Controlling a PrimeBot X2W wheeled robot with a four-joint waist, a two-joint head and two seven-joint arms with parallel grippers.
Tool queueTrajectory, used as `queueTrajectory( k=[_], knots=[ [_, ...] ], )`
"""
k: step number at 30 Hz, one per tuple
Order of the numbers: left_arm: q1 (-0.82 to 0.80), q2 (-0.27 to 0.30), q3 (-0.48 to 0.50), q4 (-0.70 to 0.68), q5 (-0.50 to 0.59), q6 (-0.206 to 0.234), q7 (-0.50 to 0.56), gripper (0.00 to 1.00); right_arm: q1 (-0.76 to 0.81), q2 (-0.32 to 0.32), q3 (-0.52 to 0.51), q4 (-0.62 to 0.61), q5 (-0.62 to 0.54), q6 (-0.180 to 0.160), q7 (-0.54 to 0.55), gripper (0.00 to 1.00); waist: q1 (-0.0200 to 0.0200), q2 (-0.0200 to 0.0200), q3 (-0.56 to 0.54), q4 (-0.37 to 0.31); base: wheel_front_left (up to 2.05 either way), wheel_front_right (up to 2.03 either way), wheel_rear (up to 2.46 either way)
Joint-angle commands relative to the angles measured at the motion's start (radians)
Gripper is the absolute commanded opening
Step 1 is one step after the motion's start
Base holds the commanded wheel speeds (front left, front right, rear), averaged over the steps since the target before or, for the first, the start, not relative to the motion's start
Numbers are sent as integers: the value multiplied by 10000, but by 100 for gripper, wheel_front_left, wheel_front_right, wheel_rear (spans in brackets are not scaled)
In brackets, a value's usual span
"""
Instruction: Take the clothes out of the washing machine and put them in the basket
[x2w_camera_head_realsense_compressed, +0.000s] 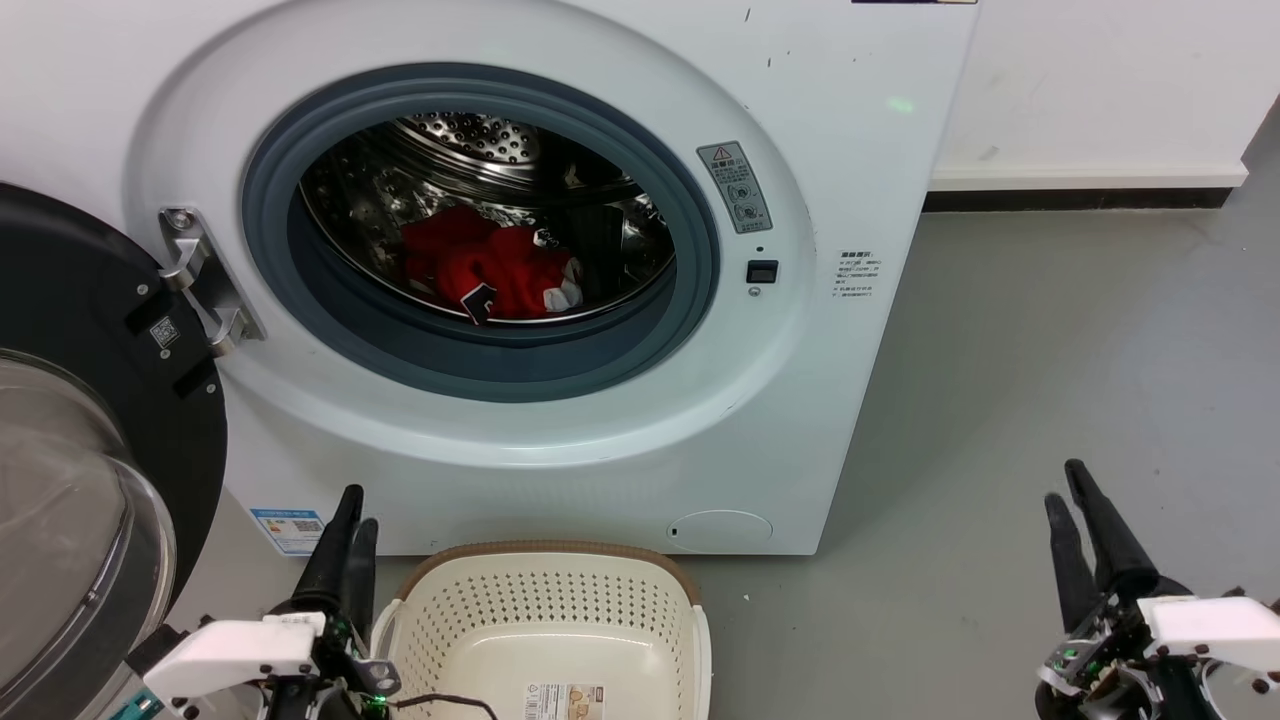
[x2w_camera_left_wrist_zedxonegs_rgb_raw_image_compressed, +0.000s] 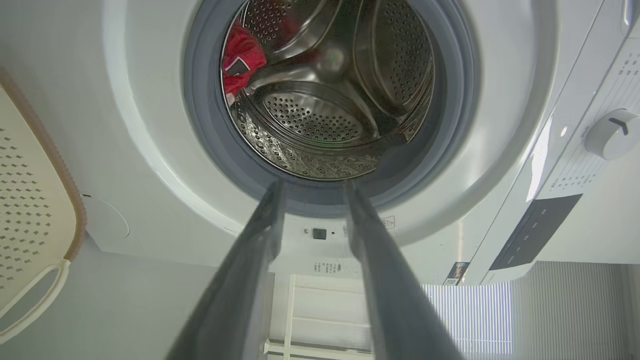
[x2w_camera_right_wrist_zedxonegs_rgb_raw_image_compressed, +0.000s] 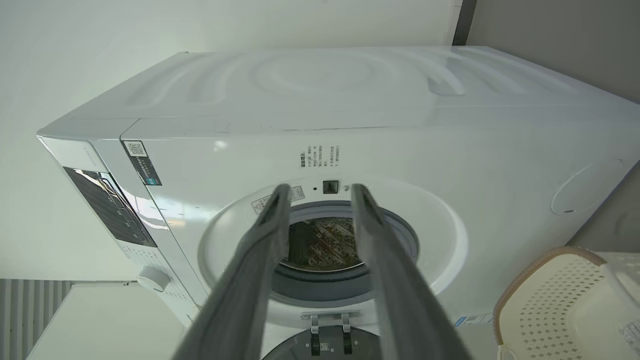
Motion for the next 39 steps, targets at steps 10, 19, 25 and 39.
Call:
queueTrajectory(
  k=[10, 19, 25, 39],
  knots=[
    [-409, 17, -704, -368, 723, -2, -560, 100, 73, -1, 80, -608, -968, 0, -554, 100, 0, 0, 52, -5, 0, 0, 0],
    [-558, 18, -877, -697, 2359, -2, -964, 100, 142, 1, 93, -1137, -3088, 0, -962, 100, 0, 0, 117, -9, 0, 0, 0],
    [-687, 18, -1053, -906, 3613, 74, -1212, 100, 196, 2, 114, -1426, -4305, 0, -1211, 100, 0, 0, 160, -18, 0, 0, 0],
    [-850, 20, -1691, -1046, 6785, 421, -1734, 100, 453, 5, 247, -1702, -7997, 0, -1731, 100, 0, 0, 205, -42, 0, 0, 0]
  ],
)
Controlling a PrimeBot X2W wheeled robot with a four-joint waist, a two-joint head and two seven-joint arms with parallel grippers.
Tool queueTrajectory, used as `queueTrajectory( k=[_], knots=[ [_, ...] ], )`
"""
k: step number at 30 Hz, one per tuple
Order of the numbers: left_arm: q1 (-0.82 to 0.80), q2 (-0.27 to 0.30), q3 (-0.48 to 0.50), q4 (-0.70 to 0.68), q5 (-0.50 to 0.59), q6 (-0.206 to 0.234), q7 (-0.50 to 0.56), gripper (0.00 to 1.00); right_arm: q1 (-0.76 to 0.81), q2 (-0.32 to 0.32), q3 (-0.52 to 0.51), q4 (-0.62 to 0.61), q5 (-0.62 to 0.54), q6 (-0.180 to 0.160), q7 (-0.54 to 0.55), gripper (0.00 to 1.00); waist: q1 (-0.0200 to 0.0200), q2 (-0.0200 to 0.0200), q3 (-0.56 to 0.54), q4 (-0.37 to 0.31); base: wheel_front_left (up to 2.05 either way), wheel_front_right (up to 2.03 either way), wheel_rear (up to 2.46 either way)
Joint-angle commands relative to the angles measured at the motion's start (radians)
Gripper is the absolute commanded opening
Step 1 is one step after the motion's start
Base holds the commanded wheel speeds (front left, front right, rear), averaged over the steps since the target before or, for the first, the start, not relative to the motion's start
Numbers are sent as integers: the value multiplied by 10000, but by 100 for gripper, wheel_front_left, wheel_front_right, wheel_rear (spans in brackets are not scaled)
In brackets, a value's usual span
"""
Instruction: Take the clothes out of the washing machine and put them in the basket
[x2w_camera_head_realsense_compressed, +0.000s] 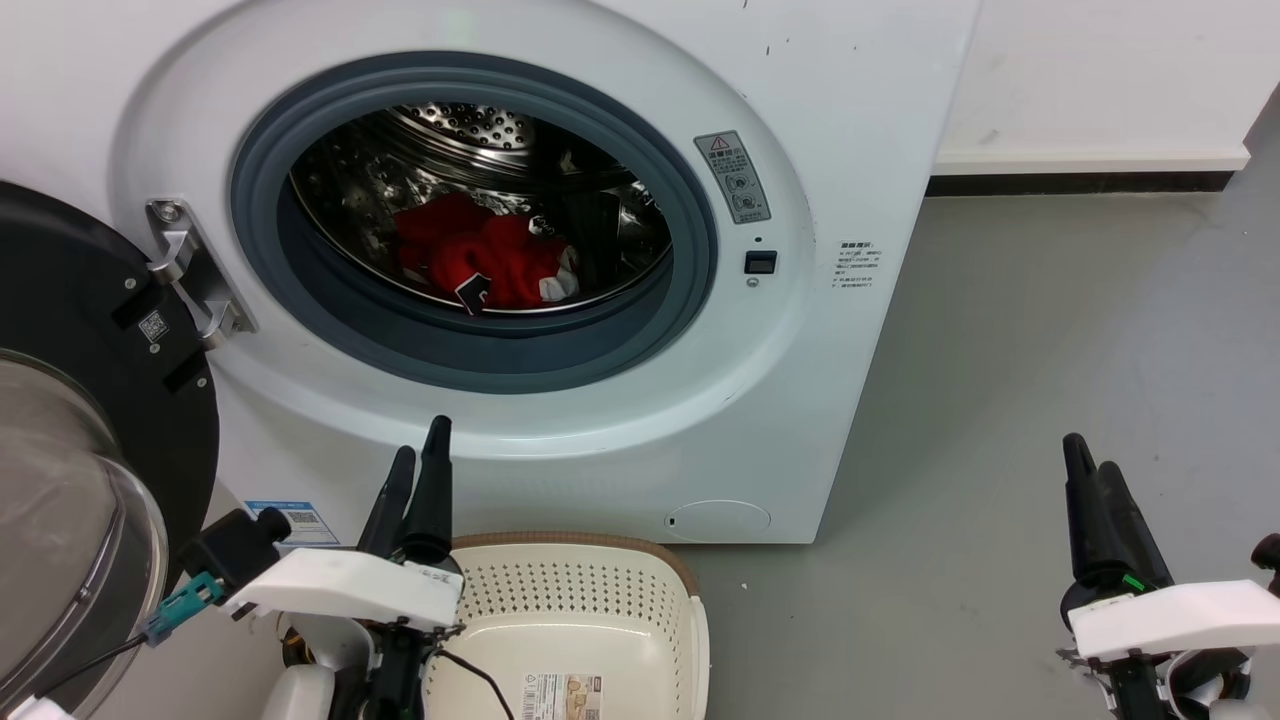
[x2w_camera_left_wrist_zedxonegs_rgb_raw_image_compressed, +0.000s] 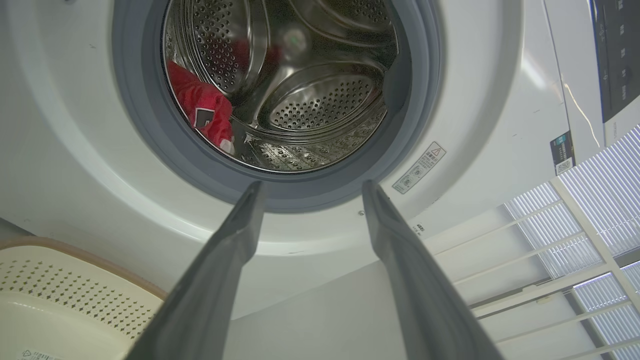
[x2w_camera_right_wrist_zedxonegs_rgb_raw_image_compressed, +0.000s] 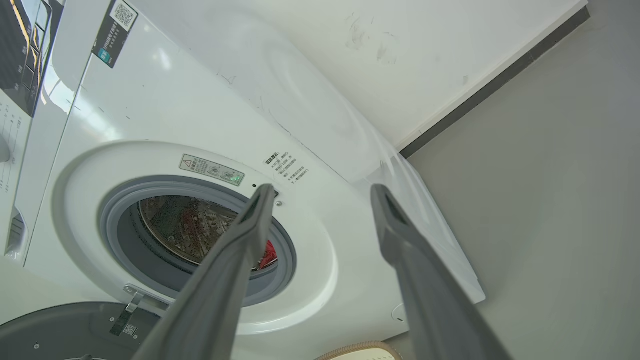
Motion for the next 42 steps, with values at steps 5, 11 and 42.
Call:
queueTrajectory(
  k=[5, 11, 42],
  knots=[
    [-353, 23, -249, -56, 1290, 153, -255, 100, 18, -8, 67, -70, -1206, 0, -180, 100, 0, 0, 10, -41, 0, 0, 0],
    [-358, 34, -423, 16, 2176, 252, -420, 100, 55, -7, 109, -78, -1969, 0, -243, 100, 0, 0, 12, -67, 0, 0, 0],
    [-443, 293, -778, 273, 6040, 817, -1334, 100, 452, 2, 173, -647, -6079, 0, -649, 100, 0, 0, 95, -134, 0, 0, 0]
  ],
)
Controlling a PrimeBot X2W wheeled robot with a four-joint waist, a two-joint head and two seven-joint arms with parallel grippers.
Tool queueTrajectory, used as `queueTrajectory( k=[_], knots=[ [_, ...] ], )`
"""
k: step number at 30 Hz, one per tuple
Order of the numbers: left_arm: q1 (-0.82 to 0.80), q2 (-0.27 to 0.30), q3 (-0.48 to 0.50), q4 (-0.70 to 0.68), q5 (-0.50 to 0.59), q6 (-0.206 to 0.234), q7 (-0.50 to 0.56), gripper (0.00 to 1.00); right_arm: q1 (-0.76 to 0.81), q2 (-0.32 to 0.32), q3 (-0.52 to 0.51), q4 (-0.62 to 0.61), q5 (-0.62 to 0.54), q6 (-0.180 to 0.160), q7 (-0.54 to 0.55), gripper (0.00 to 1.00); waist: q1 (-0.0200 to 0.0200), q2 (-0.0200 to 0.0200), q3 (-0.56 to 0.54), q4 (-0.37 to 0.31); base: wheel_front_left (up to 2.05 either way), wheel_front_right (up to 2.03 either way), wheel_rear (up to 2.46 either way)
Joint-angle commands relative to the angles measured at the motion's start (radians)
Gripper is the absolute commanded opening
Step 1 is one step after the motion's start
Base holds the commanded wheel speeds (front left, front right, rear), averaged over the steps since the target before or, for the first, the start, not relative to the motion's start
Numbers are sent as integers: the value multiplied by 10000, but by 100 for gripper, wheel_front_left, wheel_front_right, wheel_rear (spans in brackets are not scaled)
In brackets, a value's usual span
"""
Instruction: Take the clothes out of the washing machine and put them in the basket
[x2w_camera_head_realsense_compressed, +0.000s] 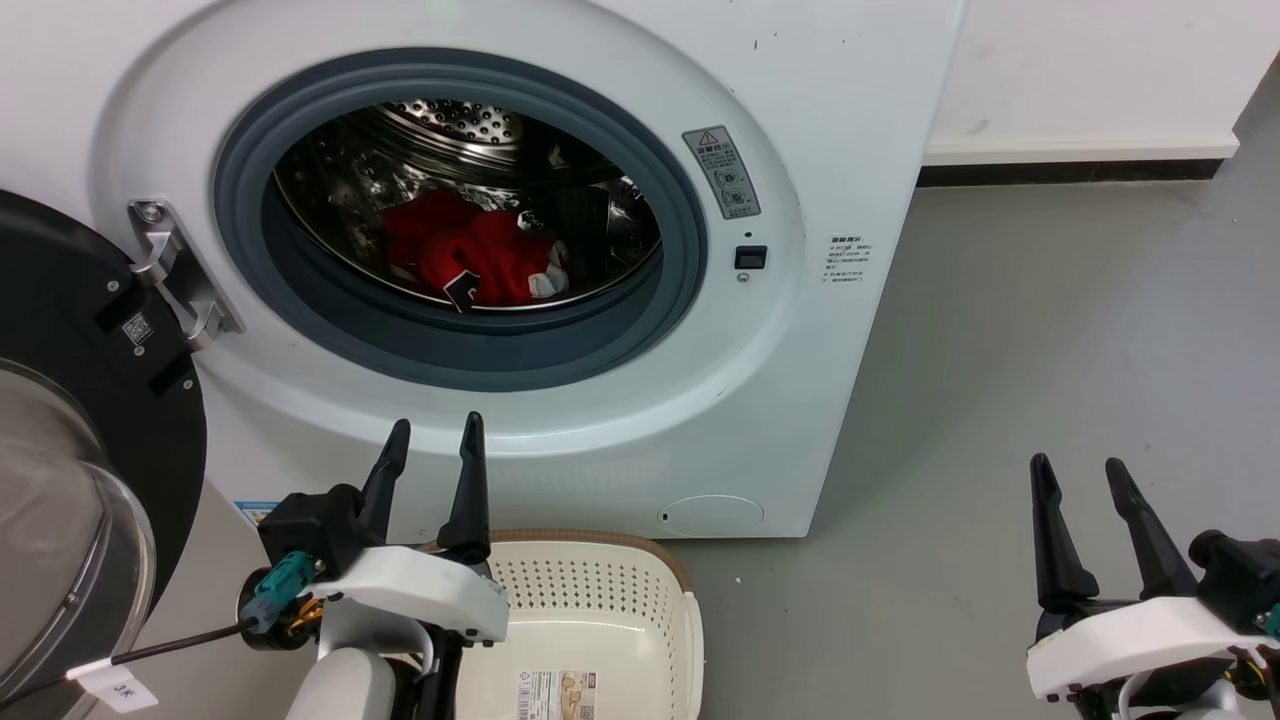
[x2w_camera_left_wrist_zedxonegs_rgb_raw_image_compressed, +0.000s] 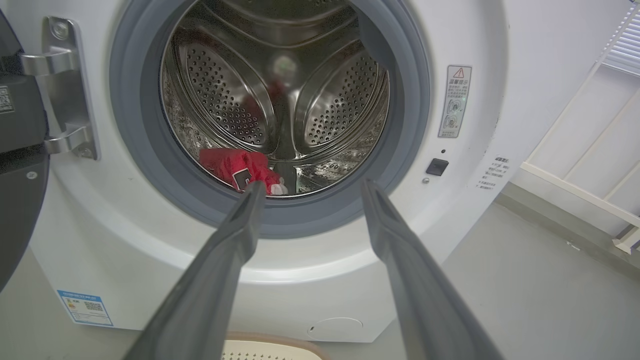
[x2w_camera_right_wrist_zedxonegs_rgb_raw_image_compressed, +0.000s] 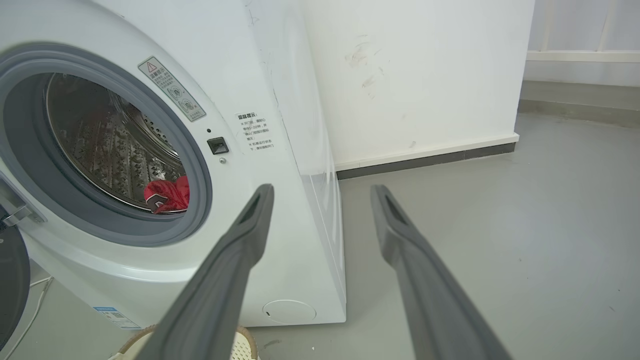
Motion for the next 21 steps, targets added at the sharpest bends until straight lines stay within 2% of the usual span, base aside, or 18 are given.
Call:
queueTrajectory(
  k=[1, 21],
  knots=[
    [-151, 69, -6, -60, 240, 41, -98, 100, 54, 4, -1, -161, -260, -2, -77, 100, 0, 0, 7, -6, 0, 0, 0],
    [-120, 94, -29, 86, 1930, 194, -515, 100, 173, 8, -39, -142, -1989, -3, -370, 100, 0, 0, 82, -103, 0, 0, 0]
  ],
)
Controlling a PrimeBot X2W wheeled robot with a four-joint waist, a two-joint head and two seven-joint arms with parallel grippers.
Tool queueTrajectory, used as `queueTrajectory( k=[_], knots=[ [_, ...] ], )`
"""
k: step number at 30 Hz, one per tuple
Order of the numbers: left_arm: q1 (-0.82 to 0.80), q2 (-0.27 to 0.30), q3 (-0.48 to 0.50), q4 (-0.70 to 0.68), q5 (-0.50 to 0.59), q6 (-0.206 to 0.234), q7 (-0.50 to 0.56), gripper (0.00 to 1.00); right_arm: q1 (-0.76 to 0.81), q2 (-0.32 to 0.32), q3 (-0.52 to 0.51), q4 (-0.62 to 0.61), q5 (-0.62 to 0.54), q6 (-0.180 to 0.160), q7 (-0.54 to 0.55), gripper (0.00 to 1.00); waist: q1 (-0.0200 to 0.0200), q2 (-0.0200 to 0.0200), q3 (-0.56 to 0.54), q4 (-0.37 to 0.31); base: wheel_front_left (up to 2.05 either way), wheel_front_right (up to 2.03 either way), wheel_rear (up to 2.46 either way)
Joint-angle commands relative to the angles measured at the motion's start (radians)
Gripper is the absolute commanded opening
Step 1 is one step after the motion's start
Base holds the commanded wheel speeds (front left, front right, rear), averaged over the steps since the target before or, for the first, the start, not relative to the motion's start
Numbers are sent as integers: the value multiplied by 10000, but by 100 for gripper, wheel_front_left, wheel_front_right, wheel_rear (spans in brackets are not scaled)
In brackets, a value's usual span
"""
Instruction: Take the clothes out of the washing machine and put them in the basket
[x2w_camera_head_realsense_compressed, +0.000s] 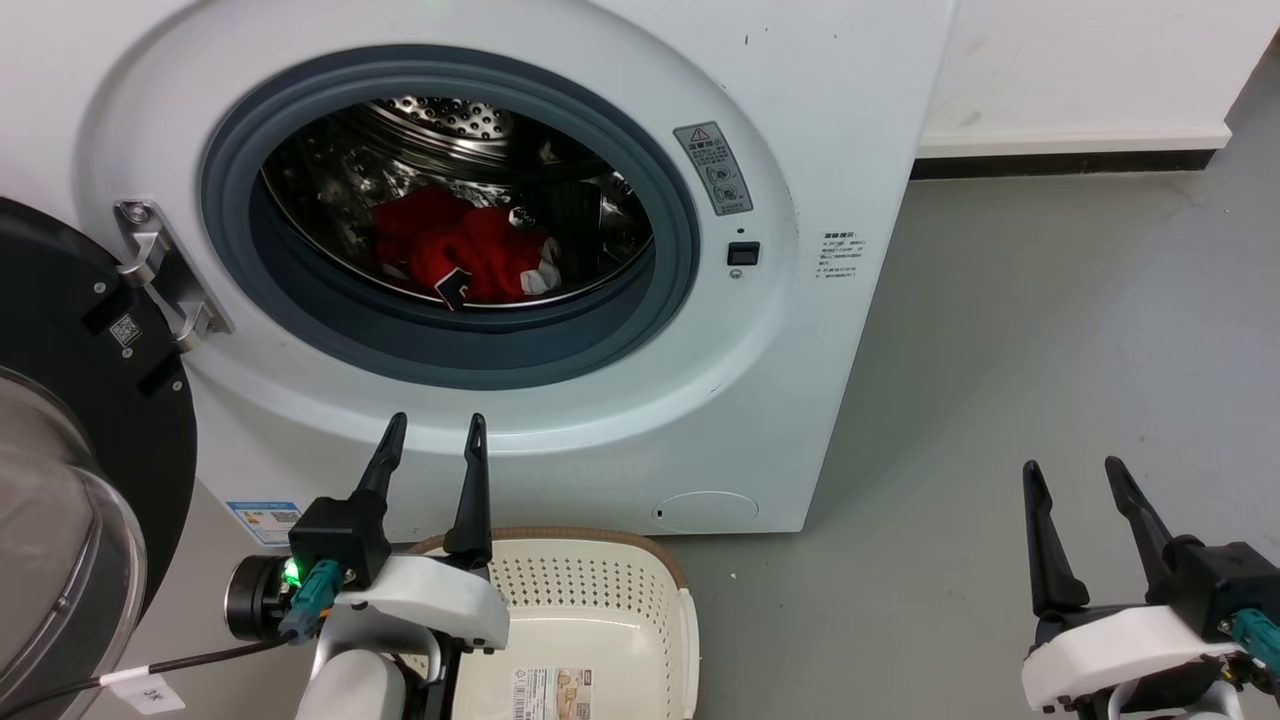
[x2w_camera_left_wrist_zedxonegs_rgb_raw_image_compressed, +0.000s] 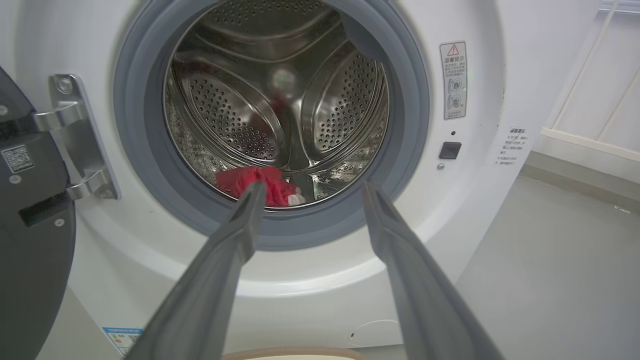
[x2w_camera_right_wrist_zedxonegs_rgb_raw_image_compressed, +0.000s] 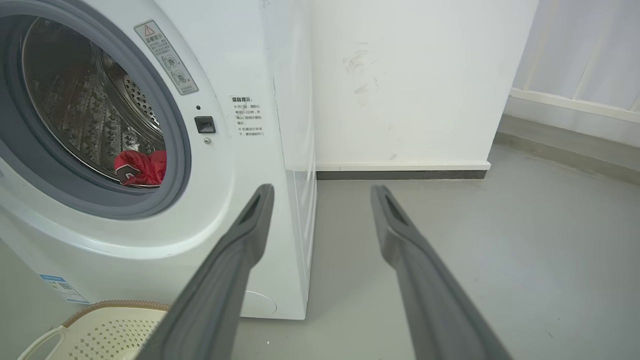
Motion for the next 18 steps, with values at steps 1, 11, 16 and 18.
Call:
queueTrajectory(
  k=[1, 11, 16, 18],
  knots=[
    [-106, 11, -2, 0, 231, 52, -90, 100, 113, 9, -3, -97, -229, -3, -77, 100, -1, -1, -5, -2, 0, 0, 0],
    [-3, -28, 34, 90, 916, 105, -269, 100, 160, 11, -3, -81, -995, -4, -187, 100, -1, -1, -30, 40, 0, 0, 0],
    [49, -67, 36, 158, 1211, 110, -361, 100, 182, 14, 14, -101, -1347, -5, -236, 100, -1, -1, -28, 44, 0, 0, 0],
    [72, -84, 18, 192, 1323, 115, -391, 100, 195, 14, 17, -94, -1460, -5, -260, 100, -1, -1, -25, 46, 0, 0, 0]
  ],
)
